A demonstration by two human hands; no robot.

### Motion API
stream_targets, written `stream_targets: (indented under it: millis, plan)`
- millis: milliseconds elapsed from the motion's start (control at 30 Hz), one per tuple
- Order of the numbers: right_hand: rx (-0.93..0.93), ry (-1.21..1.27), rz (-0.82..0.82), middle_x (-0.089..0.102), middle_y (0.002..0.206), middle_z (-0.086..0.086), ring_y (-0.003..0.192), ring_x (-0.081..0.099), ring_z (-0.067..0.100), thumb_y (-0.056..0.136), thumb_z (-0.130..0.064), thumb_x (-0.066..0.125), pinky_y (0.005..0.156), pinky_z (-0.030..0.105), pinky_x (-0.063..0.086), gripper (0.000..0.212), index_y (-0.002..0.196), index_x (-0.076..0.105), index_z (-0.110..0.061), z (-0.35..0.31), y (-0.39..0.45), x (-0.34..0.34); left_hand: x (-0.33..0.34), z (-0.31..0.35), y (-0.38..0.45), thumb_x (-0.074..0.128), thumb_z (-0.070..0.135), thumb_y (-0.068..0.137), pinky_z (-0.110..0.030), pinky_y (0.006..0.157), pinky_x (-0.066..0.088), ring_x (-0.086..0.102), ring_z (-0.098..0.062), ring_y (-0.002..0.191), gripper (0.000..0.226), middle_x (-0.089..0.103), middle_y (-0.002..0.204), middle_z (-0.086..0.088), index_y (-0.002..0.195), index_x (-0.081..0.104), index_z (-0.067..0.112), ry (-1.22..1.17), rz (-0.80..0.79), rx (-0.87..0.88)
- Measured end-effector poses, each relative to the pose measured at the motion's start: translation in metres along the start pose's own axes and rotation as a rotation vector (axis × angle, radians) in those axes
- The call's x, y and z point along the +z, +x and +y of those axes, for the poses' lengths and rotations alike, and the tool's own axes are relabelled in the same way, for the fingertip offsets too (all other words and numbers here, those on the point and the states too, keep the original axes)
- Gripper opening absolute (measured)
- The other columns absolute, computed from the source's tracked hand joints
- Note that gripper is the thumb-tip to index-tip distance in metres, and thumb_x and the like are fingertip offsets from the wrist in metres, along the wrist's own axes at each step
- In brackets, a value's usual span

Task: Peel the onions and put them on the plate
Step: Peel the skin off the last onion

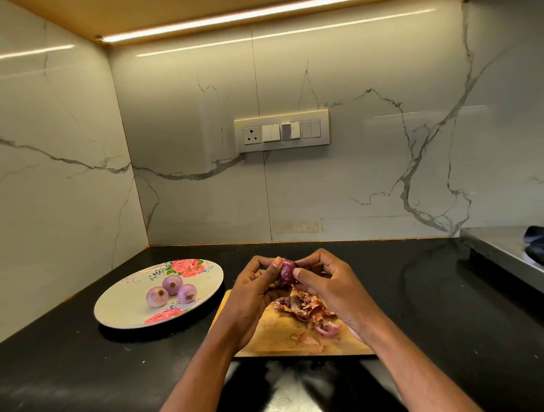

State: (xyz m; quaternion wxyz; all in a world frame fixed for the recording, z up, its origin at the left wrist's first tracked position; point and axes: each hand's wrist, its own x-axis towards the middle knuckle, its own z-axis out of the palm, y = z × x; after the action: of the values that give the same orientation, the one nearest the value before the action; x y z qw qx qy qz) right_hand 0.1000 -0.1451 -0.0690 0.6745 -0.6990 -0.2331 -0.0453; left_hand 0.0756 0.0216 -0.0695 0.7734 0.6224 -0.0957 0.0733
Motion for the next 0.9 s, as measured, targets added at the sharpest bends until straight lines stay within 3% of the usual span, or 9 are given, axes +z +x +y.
stream_targets:
  millis: [100, 267, 433, 633, 800, 900]
  plan:
    - [0.0, -0.04, 0.011, 0.074, 0.095, -0.001, 0.096, 0.071, 0.016, 0.085, -0.036, 0.077, 0.092, 0.044, 0.058, 0.011, 0.091, 0.071, -0.029, 0.0012, -0.0008, -0.0003, 0.0004, -0.0005, -0.0001, 0.06, 0.033, 0.085, -0.038, 0.087, 0.056, 0.071, -0.022, 0.094, 0.035, 0.074, 0.101, -0.009, 0.108, 0.061, 0.007, 0.043, 0.006, 0.003]
    - [-0.033, -0.037, 0.023, 0.073, 0.096, -0.001, 0.098, 0.071, 0.018, 0.088, -0.026, 0.074, 0.09, 0.042, 0.059, 0.003, 0.091, 0.072, -0.028, 0.0007, 0.0002, -0.0011, 0.0008, 0.0002, -0.0002, 0.058, 0.029, 0.089, -0.03, 0.078, 0.056, 0.072, -0.017, 0.089, 0.028, 0.073, 0.101, -0.006, 0.107, 0.063, 0.009, 0.017, 0.017, -0.007]
    - [-0.043, -0.069, 0.018, 0.074, 0.095, -0.002, 0.096, 0.071, 0.016, 0.085, -0.037, 0.076, 0.09, 0.043, 0.059, 0.009, 0.089, 0.071, -0.031, 0.0025, -0.0007, -0.001, 0.0014, 0.0, -0.0003, 0.061, 0.034, 0.084, -0.037, 0.086, 0.056, 0.07, -0.022, 0.096, 0.036, 0.073, 0.105, -0.009, 0.109, 0.061, 0.007, 0.048, 0.018, 0.004]
    - [-0.061, -0.061, 0.042, 0.073, 0.094, 0.001, 0.092, 0.073, 0.015, 0.091, -0.018, 0.072, 0.085, 0.039, 0.061, 0.001, 0.091, 0.072, -0.018, 0.0004, -0.0007, -0.0025, 0.001, 0.0003, 0.0001, 0.058, 0.029, 0.092, -0.031, 0.079, 0.056, 0.069, -0.022, 0.095, 0.026, 0.07, 0.107, -0.01, 0.106, 0.063, 0.009, 0.013, 0.032, -0.014]
    - [-0.063, -0.155, 0.038, 0.074, 0.09, -0.004, 0.089, 0.071, 0.013, 0.087, -0.037, 0.075, 0.084, 0.039, 0.06, 0.013, 0.091, 0.071, -0.026, 0.0006, -0.0023, -0.0019, 0.0015, 0.0005, -0.0004, 0.06, 0.032, 0.087, -0.037, 0.085, 0.056, 0.07, -0.022, 0.095, 0.031, 0.074, 0.102, -0.008, 0.106, 0.062, 0.008, 0.035, 0.02, -0.01]
    - [-0.088, -0.161, 0.084, 0.073, 0.087, -0.004, 0.087, 0.072, 0.014, 0.089, -0.025, 0.074, 0.082, 0.039, 0.061, 0.004, 0.088, 0.072, -0.022, 0.0006, -0.0014, -0.0014, 0.0013, -0.0001, 0.0001, 0.061, 0.032, 0.087, -0.038, 0.086, 0.057, 0.068, -0.026, 0.1, 0.031, 0.07, 0.109, -0.013, 0.106, 0.063, 0.008, 0.015, 0.03, -0.03]
